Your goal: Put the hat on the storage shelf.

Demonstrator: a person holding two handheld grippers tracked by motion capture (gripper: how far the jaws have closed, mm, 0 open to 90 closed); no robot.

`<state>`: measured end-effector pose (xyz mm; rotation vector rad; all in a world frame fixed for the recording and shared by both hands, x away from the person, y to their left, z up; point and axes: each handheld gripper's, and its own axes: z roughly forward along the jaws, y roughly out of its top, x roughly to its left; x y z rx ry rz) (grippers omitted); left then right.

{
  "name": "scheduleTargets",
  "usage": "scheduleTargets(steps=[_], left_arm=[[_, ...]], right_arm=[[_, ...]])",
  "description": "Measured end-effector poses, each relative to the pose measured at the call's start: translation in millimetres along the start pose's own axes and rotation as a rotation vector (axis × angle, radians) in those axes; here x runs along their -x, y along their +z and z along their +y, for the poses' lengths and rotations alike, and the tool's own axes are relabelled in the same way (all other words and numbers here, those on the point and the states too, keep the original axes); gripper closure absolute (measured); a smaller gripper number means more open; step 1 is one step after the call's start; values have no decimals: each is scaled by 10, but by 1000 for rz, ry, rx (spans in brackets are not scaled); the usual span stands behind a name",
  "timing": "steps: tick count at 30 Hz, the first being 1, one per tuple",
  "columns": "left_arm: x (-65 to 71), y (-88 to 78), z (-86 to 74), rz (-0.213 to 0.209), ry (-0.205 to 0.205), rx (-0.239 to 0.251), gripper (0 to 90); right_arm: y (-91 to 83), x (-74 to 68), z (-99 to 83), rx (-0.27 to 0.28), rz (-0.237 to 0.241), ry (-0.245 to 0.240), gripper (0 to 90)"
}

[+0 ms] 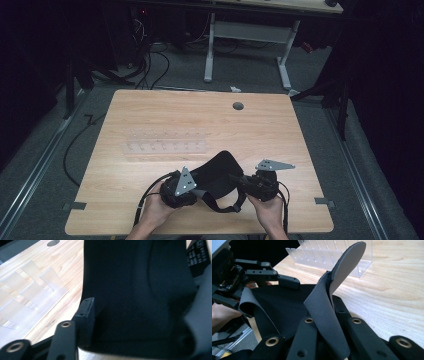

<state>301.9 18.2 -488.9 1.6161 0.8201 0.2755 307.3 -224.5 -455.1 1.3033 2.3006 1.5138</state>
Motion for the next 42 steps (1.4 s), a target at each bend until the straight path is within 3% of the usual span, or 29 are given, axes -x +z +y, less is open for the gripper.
scheduleTargets(steps=[4, 5, 15, 20, 26, 31, 36, 39, 42], left_arm=[[-11, -46, 20, -14, -4, 3, 598], [3, -66, 22, -25, 4, 10, 667], [91, -183, 91, -146, -10, -41, 842], [113, -177, 128, -155, -38, -55, 862], [12, -234, 244, -144, -124, -14, 863], [-58, -335, 338, -132, -167, 35, 863], [-189, -404, 389, -100, -212, 59, 863], [-238, -453, 416, -91, -232, 81, 863], [-288, -501, 449, -86, -252, 102, 862]], right_arm=[[8, -2, 28, -2, 21, 4, 828], [12, -9, 35, 4, 24, 4, 809], [-8, 20, 72, 31, 20, 9, 727], [-47, 54, 108, 67, 14, 17, 602], [-143, 148, 69, 94, -18, 33, 506], [-100, 351, -115, 28, -130, 4, 465], [-16, 608, -340, -67, -295, 35, 433], [13, 702, -405, -86, -388, 30, 415], [24, 737, -424, -89, -440, 22, 395]])
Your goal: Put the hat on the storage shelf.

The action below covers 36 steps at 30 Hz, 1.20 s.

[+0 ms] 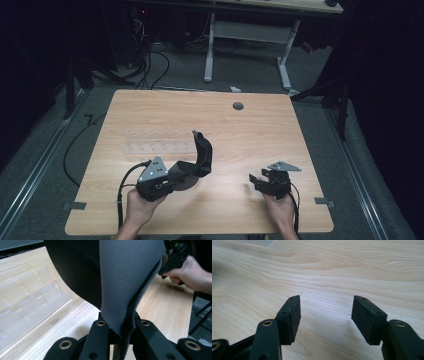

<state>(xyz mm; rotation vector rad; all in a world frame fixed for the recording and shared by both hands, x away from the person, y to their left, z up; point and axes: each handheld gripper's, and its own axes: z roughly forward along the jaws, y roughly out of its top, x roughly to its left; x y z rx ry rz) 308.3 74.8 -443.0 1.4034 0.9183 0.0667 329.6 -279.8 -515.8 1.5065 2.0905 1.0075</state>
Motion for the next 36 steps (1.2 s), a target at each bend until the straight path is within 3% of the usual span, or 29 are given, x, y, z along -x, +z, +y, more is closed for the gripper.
scheduleTargets(steps=[4, 7, 10, 18, 36], left_arm=[[-46, -43, 59, 12, -8, 16, 863], [-80, -71, 111, 19, -23, 34, 863], [-99, -105, 159, 25, -28, 55, 863], [-214, -181, 280, 62, -52, 103, 863], [-429, -331, 560, 116, -37, 189, 863]], right_arm=[[50, 28, -20, -6, -59, -23, 377], [118, 50, -44, -30, -91, -7, 353], [164, 19, -54, -9, -135, -46, 340], [174, 27, -43, -13, -134, -42, 335], [173, 27, -44, -13, -134, -42, 336]])
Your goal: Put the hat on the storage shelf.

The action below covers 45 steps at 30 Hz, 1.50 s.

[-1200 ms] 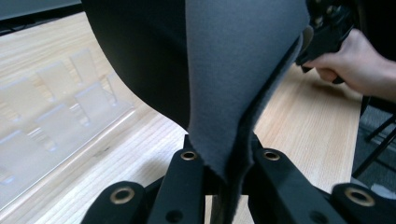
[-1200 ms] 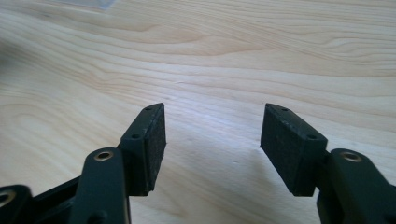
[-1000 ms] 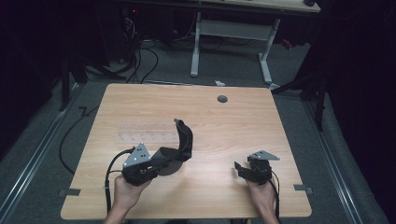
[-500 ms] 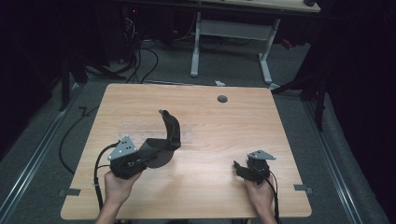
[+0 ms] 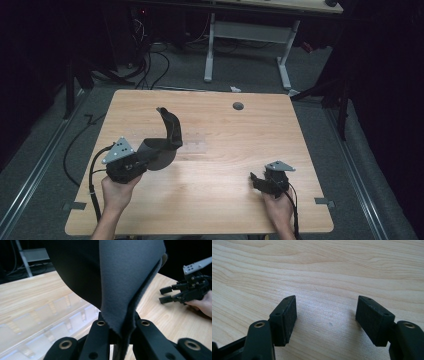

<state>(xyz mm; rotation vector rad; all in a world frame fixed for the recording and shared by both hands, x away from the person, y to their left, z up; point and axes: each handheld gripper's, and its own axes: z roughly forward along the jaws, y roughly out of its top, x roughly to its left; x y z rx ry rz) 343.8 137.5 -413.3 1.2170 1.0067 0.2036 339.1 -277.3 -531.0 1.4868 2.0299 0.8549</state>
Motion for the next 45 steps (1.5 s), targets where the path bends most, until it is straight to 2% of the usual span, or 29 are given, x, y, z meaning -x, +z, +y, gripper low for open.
scheduleTargets(steps=[6, 16, 29, 34, 45], left_arm=[[-116, -8, 99, 47, 0, 39, 863], [-293, -82, 273, 94, -19, 82, 863], [-532, -77, 451, 173, 3, 142, 863], [-675, -47, 461, 210, 25, 145, 862], [-869, -62, 504, 273, 47, 167, 862]], right_arm=[[0, 1, 0, 0, 0, -1, 335], [0, 0, 0, 0, 0, -1, 336], [0, 0, 0, 1, 0, -2, 336], [-1, -1, -1, 1, 0, 0, 336], [-1, -2, -2, 1, 0, -1, 335]])
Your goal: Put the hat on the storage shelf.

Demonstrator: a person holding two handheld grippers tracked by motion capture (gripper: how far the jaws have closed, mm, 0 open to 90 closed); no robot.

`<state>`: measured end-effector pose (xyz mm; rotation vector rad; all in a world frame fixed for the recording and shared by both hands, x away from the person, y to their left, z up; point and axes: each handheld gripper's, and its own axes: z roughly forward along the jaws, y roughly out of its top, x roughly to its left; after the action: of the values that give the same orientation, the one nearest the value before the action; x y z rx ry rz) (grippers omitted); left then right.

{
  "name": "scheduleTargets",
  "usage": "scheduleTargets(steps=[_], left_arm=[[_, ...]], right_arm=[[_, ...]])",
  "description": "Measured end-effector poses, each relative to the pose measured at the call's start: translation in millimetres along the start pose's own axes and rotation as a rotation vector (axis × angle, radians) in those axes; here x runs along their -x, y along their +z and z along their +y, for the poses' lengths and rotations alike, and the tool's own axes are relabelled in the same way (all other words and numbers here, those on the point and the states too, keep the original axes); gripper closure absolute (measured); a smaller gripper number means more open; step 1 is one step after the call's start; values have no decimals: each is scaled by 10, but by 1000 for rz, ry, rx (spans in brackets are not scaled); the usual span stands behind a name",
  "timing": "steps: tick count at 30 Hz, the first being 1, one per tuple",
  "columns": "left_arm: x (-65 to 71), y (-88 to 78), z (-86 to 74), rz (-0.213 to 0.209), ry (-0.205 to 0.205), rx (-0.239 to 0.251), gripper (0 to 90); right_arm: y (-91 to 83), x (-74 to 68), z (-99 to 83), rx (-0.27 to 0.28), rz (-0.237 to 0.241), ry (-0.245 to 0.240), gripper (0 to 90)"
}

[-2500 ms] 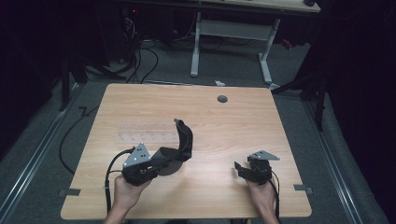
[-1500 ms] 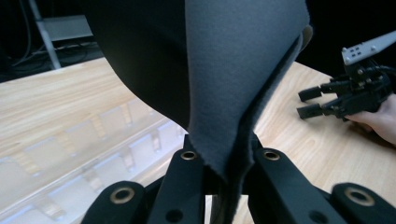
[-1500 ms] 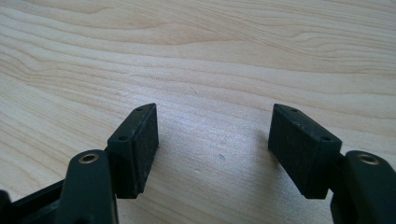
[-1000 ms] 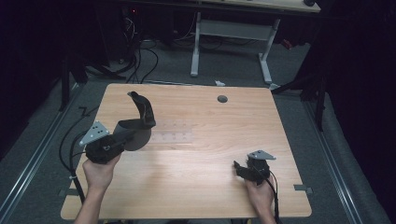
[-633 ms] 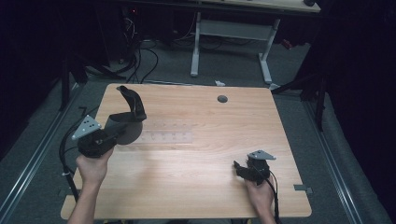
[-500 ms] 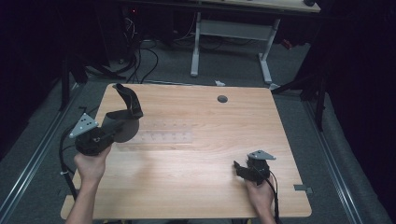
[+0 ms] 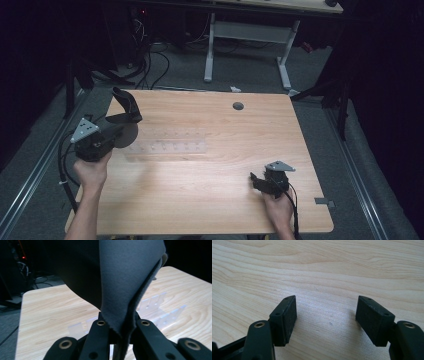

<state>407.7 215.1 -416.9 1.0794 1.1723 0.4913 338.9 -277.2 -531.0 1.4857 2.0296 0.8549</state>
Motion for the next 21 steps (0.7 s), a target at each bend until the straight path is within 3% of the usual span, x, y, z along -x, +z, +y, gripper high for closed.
scheduleTargets(steps=[13, 21], left_arm=[[-124, 149, -95, 77, 49, -5, 862], [-157, 192, -132, 96, 61, 0, 862]], right_arm=[[-1, -2, -1, -1, 0, 1, 334], [-2, -2, -1, -1, 0, 1, 334]])
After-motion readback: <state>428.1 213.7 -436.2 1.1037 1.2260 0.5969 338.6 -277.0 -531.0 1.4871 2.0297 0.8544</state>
